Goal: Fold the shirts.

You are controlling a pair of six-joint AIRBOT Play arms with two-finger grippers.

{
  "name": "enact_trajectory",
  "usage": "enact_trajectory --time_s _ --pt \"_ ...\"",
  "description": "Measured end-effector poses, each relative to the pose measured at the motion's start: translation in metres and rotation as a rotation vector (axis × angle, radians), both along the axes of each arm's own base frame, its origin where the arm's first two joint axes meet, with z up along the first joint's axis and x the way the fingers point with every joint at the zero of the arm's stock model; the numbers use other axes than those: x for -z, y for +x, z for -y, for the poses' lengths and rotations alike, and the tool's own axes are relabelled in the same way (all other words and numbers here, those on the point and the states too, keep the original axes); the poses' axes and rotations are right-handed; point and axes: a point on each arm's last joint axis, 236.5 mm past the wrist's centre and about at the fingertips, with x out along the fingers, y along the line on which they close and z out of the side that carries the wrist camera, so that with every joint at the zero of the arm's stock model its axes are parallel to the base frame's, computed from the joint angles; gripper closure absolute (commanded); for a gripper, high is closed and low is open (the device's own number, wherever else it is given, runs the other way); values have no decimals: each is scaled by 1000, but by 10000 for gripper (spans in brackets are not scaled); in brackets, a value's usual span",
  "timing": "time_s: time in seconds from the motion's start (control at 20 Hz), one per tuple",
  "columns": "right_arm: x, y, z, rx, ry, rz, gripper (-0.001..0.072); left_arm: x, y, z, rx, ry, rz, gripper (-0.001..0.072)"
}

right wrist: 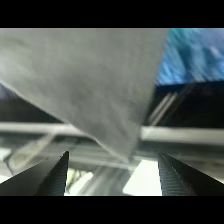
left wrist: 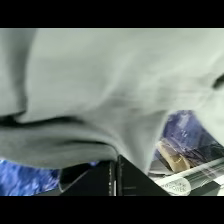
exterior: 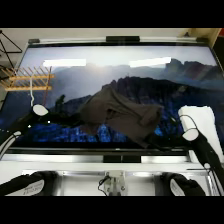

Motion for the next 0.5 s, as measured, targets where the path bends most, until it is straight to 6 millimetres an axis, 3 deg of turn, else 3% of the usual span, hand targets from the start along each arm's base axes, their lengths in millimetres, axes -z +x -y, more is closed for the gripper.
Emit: enact_trajectory --time_s 0.3,0.4,0.45,0.5 --pt "13 17 -15 123 28 -10 48 -31 22 7 23 -22 84 676" --pt "18 18 -23 137 66 -34 248 -41 30 8 26 -26 110 677" --pt "21 19 -26 135 80 -38 467 -45 33 9 27 -28 124 677" --pt "24 21 -29 132 91 -34 626 -51 37 9 30 -30 141 677"
